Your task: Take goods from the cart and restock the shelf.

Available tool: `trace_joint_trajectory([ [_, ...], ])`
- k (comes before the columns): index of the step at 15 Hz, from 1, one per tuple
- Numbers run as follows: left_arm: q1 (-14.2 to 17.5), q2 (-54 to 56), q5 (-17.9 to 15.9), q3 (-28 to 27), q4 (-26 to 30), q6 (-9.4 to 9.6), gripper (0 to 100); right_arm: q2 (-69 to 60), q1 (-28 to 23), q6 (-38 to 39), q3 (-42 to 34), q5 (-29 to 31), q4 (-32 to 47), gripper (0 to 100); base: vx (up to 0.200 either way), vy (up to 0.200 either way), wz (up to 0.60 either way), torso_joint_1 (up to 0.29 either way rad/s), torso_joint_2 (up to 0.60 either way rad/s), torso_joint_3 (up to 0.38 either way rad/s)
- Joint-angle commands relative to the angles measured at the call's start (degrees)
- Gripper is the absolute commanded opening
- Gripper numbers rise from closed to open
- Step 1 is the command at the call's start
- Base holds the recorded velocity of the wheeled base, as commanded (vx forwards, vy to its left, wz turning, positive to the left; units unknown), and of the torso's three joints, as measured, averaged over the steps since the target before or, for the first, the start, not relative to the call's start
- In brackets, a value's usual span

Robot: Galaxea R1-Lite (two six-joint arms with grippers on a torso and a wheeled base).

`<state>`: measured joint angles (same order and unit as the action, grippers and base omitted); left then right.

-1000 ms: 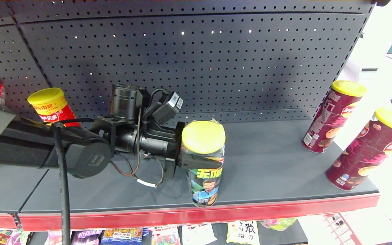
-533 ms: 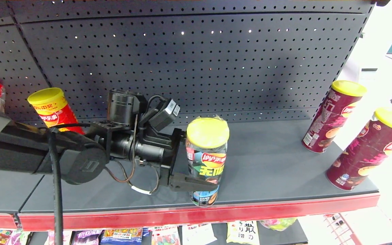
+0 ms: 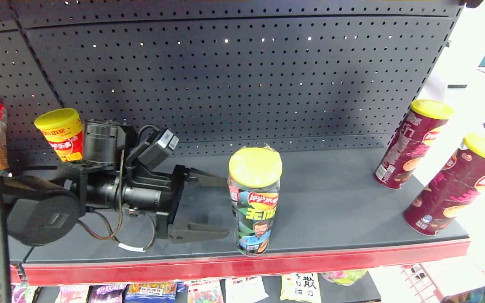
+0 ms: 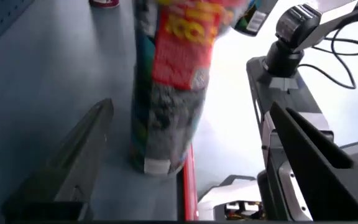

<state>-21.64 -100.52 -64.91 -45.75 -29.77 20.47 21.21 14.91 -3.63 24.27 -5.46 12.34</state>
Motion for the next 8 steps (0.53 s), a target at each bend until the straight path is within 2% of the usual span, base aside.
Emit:
trace_joint_trajectory([
  [1, 1.42, 5.16, 1.11, 4.18, 0.06, -0.17, 100, 8.85, 4.25, -0.32, 1.3, -0.25, -4.34, 0, 0.0, 0.0, 0.0, 0.0, 0.0, 0.0],
  [3, 1.42, 8.24, 4.97, 7.43, 0.15, -0.69, 100, 15.44, 7.59, -0.67, 2.54, -0.08, -9.35, 0, 0.0, 0.0, 0.0, 0.0, 0.0, 0.0],
  [5, 1.51, 12.55, 9.19, 11.3, 0.15, -2.54, 100, 25.28, 7.94, -0.67, 6.31, -0.69, -12.16, 0, 0.0, 0.0, 0.0, 0.0, 0.0, 0.0],
  [7, 1.51, 16.5, 13.76, 14.02, 0.24, -4.21, 100, 33.19, 8.12, -0.67, 10.36, -3.77, -14.09, 0, 0.0, 0.0, 0.0, 0.0, 0.0, 0.0],
  [8, 1.51, 16.5, 13.76, 14.02, 0.24, -4.21, 100, 33.19, 8.12, -0.67, 10.36, -3.77, -14.09, 0, 0.0, 0.0, 0.0, 0.0, 0.0, 0.0],
])
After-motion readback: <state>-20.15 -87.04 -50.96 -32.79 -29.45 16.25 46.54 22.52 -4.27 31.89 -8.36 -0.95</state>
